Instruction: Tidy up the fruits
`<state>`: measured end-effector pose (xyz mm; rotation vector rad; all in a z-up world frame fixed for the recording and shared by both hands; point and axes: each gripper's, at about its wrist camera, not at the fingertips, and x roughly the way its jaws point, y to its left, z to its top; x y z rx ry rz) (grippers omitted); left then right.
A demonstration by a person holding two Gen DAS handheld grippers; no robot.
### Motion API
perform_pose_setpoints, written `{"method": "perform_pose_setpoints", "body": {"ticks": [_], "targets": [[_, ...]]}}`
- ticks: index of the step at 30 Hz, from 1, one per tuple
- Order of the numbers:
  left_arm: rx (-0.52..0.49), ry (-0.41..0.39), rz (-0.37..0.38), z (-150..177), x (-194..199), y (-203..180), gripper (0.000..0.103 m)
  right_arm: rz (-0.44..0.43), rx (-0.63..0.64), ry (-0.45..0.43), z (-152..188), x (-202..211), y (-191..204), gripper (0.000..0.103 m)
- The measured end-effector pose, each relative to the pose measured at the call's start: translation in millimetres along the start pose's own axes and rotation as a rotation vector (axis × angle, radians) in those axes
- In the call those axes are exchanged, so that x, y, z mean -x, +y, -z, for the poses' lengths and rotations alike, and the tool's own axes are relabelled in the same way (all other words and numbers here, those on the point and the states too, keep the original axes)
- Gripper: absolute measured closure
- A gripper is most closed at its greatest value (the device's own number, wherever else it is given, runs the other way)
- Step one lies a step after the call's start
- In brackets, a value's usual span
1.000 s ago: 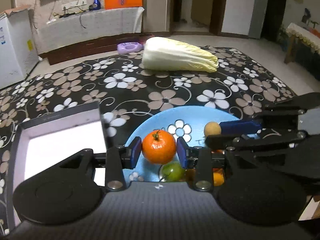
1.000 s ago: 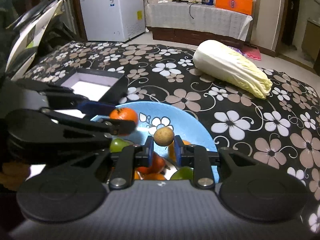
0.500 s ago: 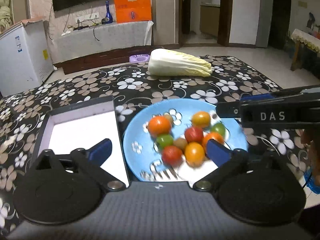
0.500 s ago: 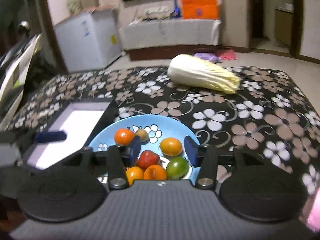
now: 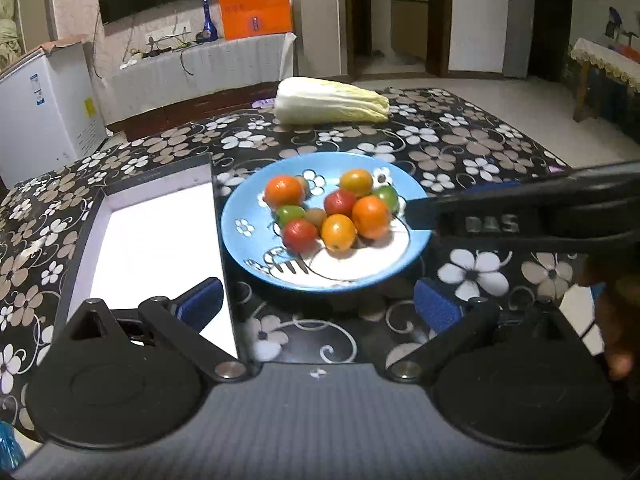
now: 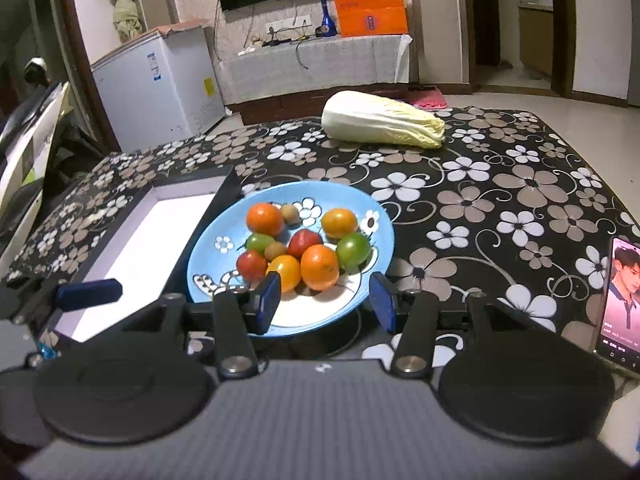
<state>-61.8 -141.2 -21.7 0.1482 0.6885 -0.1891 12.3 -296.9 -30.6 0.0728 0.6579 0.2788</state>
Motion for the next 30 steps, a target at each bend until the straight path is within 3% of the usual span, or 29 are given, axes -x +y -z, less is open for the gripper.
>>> {"method": "perform_pose_setpoints", "body": {"ticks": [30], "targets": [[-0.036, 0.007, 0.031, 1, -8, -10, 0.000, -0.026, 0.037, 0.028, 0, -14, 16, 0.052]]}}
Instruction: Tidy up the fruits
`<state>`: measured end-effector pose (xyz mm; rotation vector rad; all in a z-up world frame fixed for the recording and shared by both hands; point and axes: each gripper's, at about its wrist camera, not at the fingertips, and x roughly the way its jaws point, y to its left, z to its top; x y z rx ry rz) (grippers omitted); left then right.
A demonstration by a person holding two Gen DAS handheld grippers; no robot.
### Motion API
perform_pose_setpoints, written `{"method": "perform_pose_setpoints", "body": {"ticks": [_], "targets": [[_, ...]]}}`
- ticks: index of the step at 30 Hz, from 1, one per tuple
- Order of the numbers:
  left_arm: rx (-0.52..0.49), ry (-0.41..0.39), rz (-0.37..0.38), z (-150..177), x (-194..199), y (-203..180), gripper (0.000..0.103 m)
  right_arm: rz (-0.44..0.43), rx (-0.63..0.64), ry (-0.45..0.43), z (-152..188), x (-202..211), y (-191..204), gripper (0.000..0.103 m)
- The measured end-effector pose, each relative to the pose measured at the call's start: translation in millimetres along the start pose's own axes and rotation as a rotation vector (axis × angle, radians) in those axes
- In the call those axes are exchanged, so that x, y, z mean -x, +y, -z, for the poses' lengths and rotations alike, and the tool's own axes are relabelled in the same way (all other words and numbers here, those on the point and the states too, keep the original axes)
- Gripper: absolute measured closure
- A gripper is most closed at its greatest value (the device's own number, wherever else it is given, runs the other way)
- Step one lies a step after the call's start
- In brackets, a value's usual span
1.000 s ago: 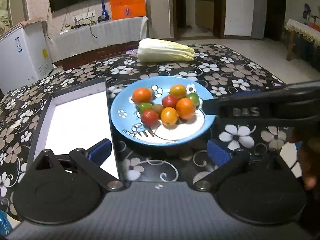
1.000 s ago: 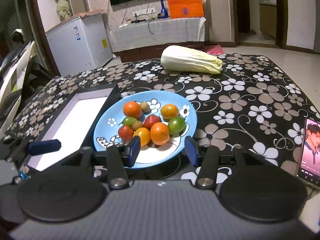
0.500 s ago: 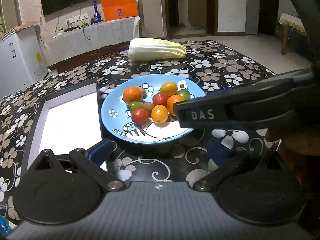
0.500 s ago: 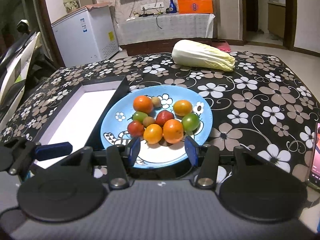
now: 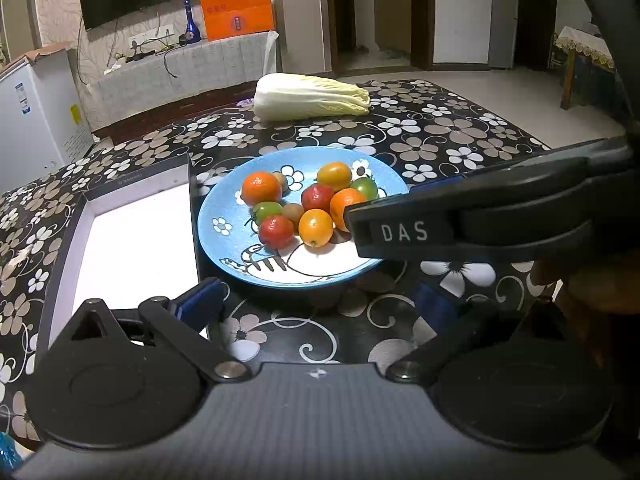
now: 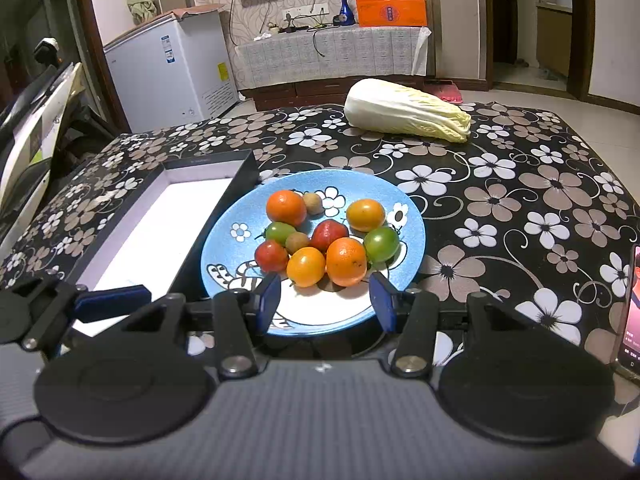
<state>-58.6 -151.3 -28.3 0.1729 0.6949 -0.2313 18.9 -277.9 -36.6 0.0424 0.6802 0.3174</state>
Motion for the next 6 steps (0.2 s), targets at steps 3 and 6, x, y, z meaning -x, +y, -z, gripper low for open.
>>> {"method": "perform_pose_setpoints", "body": {"ticks": [3, 6], "targets": [[0.003, -0.010, 0.009, -0.4, 0.0, -0.2, 0.001, 0.000, -0.001, 0.000, -0.1, 0.1, 0.1, 0.052], [0.021, -0.007, 0.015, -2.1, -2.9, 2.1, 0.001, 0.002, -0.003, -0.004, 0.1, 0.0, -0.5, 0.052]]}}
